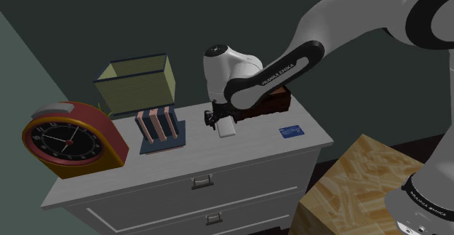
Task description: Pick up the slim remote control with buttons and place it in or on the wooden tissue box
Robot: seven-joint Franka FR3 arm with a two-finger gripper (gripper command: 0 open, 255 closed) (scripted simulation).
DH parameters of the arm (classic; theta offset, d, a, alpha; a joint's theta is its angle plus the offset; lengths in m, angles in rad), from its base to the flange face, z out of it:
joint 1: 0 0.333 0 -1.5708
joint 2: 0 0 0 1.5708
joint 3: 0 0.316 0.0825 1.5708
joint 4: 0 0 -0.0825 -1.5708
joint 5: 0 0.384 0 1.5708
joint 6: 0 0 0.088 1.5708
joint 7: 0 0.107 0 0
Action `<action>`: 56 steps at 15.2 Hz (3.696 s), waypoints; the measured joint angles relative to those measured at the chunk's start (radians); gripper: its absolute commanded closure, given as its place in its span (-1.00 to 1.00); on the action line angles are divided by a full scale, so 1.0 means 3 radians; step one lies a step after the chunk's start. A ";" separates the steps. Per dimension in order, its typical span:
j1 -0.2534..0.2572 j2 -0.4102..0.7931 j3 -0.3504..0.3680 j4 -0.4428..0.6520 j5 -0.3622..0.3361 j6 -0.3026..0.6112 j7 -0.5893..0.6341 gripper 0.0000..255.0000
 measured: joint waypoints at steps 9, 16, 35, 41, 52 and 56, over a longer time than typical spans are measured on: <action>-0.0001 0.0013 -0.0004 0.0005 -0.0006 0.0009 -0.0001 1.00; -0.0001 0.0014 -0.0004 0.0005 -0.0006 0.0009 0.0000 1.00; -0.0052 -0.0311 0.0096 0.0352 0.0220 -0.0622 -0.0209 1.00; -0.0047 -0.0383 0.0120 0.0526 0.0272 -0.0858 -0.0257 1.00; -0.0180 -0.0635 0.0114 0.0569 0.0412 -0.1105 -0.0475 1.00; -0.0425 -0.1003 0.0039 0.0128 0.0590 -0.0957 -0.0789 1.00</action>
